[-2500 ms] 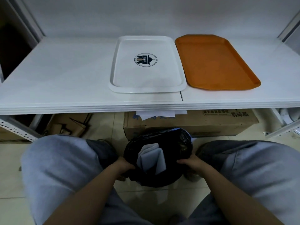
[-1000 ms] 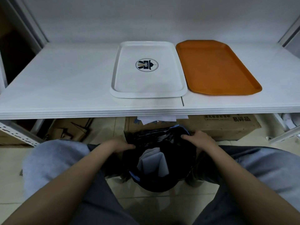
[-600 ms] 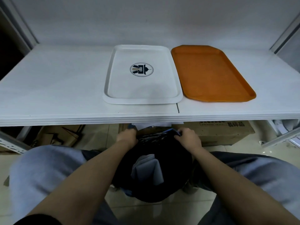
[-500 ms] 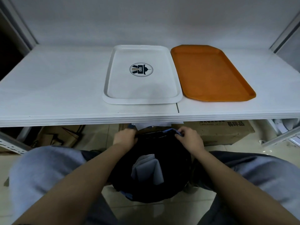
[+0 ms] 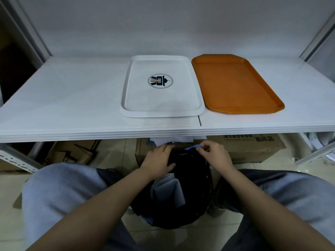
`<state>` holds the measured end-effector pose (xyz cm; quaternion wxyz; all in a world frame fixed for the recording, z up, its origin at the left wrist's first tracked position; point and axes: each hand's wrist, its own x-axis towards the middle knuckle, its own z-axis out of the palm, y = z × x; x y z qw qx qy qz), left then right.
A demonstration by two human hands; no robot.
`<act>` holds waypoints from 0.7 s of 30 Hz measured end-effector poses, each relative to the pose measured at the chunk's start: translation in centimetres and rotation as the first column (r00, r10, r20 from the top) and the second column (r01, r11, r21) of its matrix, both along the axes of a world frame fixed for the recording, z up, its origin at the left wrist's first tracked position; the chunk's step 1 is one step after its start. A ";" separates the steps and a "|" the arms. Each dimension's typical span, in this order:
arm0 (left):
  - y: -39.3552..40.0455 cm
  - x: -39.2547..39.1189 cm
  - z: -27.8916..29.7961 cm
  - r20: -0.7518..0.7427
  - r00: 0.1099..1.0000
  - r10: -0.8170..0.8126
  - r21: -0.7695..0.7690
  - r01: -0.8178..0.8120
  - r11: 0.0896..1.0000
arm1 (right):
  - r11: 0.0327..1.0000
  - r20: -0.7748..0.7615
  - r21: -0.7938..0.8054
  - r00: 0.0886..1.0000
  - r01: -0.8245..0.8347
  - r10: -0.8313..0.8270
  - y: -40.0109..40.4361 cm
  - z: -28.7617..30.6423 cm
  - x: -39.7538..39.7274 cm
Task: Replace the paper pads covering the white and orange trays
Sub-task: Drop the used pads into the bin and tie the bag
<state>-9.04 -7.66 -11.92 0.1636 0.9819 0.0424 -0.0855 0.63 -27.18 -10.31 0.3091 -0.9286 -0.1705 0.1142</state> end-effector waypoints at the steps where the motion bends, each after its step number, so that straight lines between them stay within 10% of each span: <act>1: -1.1 0.3 -0.1 0.002 1.000 0.003 -0.068 -0.003 0.998 | 0.998 -0.031 0.057 0.999 -0.018 0.020 0.2 0.2 0.0; 10: -8.3 2.2 -0.1 0.107 0.954 0.279 -0.413 -0.212 0.886 | 0.907 -0.292 0.411 0.929 -0.094 0.229 1.2 3.8 -1.5; 21: -6.6 0.0 -2.4 0.079 0.984 0.162 -0.180 -0.145 0.973 | 0.647 -0.364 0.752 0.896 0.122 0.254 1.8 7.1 -2.8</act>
